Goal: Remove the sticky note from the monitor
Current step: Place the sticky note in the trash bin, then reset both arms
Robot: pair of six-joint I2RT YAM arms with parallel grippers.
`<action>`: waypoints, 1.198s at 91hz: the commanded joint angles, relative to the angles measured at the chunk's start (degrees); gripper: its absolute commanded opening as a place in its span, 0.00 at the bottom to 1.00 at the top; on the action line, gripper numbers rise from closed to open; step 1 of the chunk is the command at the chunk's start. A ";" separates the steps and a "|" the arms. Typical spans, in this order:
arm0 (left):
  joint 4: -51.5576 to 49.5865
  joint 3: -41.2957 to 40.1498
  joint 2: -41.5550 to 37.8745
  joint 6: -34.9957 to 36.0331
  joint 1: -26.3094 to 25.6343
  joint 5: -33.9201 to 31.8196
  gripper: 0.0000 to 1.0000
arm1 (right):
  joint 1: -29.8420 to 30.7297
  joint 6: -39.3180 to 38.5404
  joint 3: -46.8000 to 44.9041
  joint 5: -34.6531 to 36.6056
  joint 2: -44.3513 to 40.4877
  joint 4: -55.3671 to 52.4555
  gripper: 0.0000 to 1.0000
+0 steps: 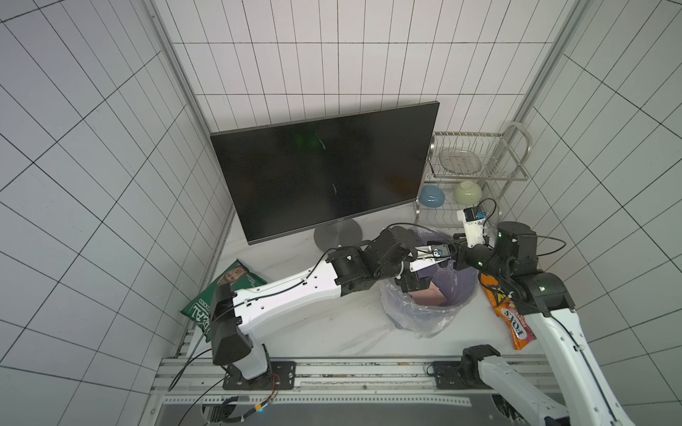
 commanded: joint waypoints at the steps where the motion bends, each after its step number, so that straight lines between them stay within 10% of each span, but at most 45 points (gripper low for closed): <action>1: 2.19 0.78 -2.58 -0.06 -0.23 1.52 0.98 | 0.54 -1.70 0.17 5.25 0.28 -2.49 0.99; 38: 0.15 -5.41 -12.34 -4.82 3.55 -3.17 0.99 | -6.07 0.78 1.95 10.90 -2.58 1.78 0.99; 62: 3.68 -16.55 -26.78 -15.79 17.10 -1.36 0.99 | -20.56 2.17 4.28 10.29 2.42 7.18 0.99; 82: 9.80 -31.97 -36.84 -30.22 30.85 -3.03 0.99 | -35.80 8.77 -5.07 1.14 9.45 21.85 0.99; 109: 16.48 -47.37 -36.57 -37.43 33.48 -10.23 0.98 | -36.51 10.03 -18.95 3.82 16.66 40.37 0.99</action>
